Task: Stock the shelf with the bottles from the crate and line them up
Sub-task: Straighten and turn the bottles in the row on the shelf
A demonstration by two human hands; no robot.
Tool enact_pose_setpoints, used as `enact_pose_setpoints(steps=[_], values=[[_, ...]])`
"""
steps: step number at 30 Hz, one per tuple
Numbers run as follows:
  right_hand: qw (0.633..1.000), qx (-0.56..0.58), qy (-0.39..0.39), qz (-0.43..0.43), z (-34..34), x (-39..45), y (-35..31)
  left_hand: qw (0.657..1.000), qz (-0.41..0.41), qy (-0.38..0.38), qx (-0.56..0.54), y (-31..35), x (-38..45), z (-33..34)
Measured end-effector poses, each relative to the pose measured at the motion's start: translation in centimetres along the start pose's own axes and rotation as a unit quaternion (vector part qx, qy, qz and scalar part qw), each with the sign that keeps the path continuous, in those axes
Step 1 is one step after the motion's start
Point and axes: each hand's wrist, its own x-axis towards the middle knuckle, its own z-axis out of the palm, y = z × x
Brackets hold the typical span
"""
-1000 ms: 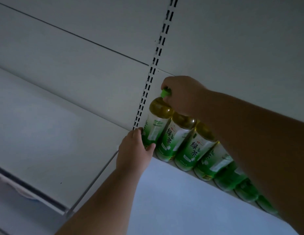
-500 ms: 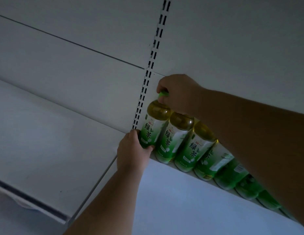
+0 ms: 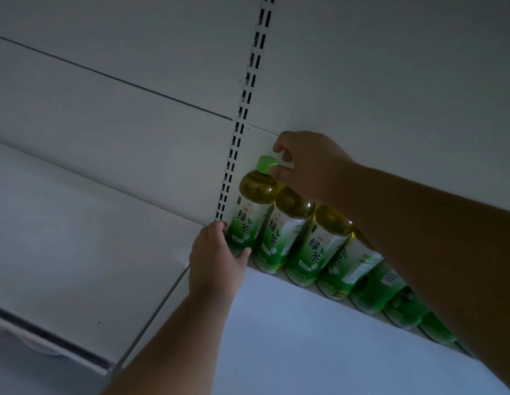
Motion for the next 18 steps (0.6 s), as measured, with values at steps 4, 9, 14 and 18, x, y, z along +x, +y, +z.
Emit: enact_pose_setpoints(steps=[4,9,14,18], values=[[0.993,-0.106,-0.027,0.031,-1.0,-1.6,1.2,0.999,0.035,0.003,-0.015,1.9,-2.4,-0.3],[0.993,-0.06,-0.057,0.084,-1.0,-2.2,2.3,0.997,0.02,-0.068,-0.032,3.2,-4.0,1.0],[0.995,-0.029,-0.067,0.071,-1.0,-1.6,2.5,0.997,0.026,-0.076,-0.016,3.6,-3.9,2.0],[0.995,-0.017,-0.069,0.064,-0.8,-1.3,3.0,0.998,0.015,-0.06,0.007,3.7,-3.5,2.6]])
